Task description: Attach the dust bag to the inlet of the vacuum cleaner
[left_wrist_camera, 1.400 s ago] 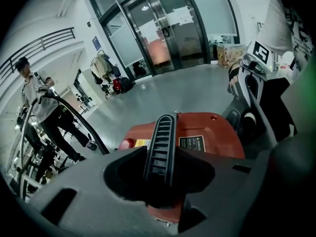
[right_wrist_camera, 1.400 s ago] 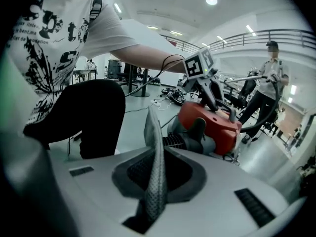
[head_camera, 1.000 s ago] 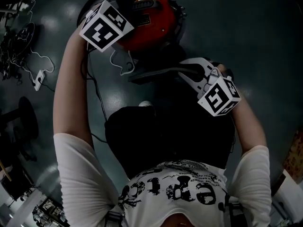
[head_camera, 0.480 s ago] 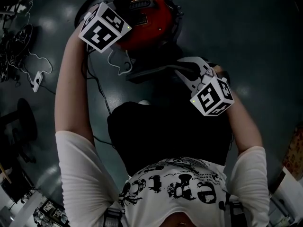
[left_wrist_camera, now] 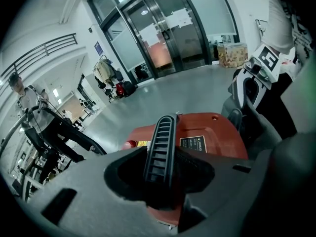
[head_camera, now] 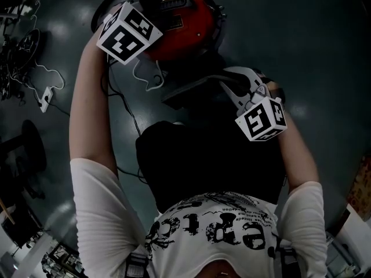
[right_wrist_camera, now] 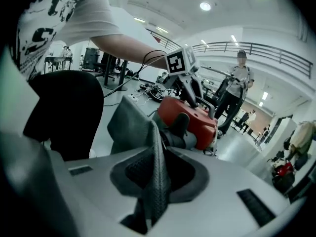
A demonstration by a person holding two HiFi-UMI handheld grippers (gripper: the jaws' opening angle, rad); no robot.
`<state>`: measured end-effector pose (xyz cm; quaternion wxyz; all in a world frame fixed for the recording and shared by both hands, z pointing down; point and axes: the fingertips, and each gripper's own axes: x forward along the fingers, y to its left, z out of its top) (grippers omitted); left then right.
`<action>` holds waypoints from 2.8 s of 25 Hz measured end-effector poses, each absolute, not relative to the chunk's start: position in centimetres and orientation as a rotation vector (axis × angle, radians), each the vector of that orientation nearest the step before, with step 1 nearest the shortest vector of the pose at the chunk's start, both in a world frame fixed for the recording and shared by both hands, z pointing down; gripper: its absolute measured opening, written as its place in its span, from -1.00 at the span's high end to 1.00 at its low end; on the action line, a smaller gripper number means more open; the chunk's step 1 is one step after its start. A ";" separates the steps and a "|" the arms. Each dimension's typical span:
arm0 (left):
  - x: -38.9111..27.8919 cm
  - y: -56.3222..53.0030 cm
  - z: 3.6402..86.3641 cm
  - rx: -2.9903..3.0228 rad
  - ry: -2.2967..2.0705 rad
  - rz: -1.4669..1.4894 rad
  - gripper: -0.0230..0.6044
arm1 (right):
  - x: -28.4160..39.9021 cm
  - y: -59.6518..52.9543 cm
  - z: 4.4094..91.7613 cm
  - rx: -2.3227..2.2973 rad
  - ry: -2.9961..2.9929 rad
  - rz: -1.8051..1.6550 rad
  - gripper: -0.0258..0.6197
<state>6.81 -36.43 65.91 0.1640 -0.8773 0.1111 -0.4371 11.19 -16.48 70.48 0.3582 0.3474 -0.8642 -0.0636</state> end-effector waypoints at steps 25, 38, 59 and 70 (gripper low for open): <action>6.8 -36.1 64.8 -2.432 0.357 -1.051 0.45 | 11.1 -17.3 69.3 0.792 -2.285 0.152 0.66; 3.8 -27.6 50.2 -2.746 0.753 -0.199 0.42 | 15.8 -19.4 55.1 1.409 -2.636 0.114 0.66; -2.5 -21.2 49.0 -2.877 1.589 -0.366 0.92 | 17.0 -17.7 46.1 1.738 -2.430 0.224 0.92; 0.3 -12.5 19.9 -2.884 1.663 -0.276 0.92 | 18.6 -10.0 18.3 1.789 -2.399 0.213 0.92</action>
